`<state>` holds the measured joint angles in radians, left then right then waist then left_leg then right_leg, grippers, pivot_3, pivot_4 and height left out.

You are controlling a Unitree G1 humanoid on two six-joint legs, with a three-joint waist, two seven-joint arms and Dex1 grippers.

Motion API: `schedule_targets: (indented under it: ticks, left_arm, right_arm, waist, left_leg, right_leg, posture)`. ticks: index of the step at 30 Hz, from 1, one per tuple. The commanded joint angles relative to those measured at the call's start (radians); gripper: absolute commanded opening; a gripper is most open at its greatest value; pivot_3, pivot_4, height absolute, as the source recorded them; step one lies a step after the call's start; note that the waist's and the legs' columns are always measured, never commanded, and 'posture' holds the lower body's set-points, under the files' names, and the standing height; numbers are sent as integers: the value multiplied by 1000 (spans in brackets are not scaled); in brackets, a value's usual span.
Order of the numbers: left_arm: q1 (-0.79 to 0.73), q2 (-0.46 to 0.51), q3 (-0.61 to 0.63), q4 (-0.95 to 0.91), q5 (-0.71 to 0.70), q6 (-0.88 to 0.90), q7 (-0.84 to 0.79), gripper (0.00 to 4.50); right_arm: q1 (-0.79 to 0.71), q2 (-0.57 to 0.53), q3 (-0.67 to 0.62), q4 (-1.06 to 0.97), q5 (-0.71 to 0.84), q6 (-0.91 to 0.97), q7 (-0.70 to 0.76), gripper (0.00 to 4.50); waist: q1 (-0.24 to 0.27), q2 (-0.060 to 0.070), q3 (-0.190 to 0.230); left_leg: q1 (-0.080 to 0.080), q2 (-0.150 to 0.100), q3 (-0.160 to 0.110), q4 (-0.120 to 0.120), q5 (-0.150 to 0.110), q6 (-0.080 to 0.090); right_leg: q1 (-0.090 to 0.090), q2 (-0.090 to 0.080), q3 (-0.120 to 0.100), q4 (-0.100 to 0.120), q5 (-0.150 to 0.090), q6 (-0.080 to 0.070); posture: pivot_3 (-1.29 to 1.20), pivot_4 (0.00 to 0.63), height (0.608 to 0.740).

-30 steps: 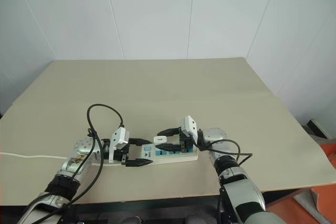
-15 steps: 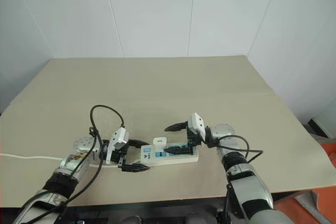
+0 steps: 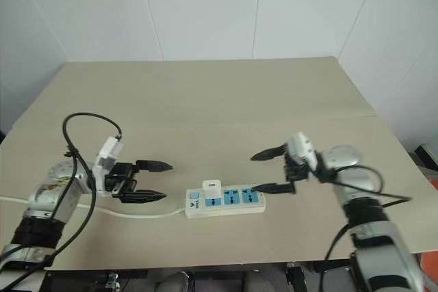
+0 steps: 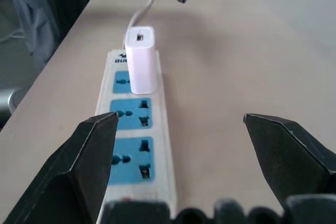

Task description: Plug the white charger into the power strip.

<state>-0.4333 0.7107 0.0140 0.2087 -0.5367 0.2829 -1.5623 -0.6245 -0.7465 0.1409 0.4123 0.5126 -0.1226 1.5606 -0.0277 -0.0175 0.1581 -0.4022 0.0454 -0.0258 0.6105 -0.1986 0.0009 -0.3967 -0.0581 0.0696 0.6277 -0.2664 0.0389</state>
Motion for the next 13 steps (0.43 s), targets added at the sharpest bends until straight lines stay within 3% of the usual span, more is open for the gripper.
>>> schedule_targets:
  ticks: [1,6,13]
  left_arm:
    - [-9,57,-20,-8,81,-87,-26,4444]
    - [20,76,-28,18,132,-142,-9,4444]
    - [50,51,-25,-5,131,-143,19,4444]
  right_arm:
    - [17,-160,-22,-144,76,56,54,4500]
    - [134,-397,-37,-266,100,115,54,4500]
    - [292,-420,-148,-331,91,118,35,4500]
  waist:
    - [1,0,1]
    - [13,-1,2]
    - [13,-2,3]
  left_leg:
    - [0,0,0,-2,0,0]
    - [-1,0,2,-2,-1,0]
    - [-2,0,2,3,-1,0]
  right_leg:
    - [0,0,0,-1,0,0]
    - [-1,0,0,-4,0,0]
    - [-1,-1,0,-2,0,1]
  posture:
    - [0,150,740]
    - [0,150,740]
    - [0,150,740]
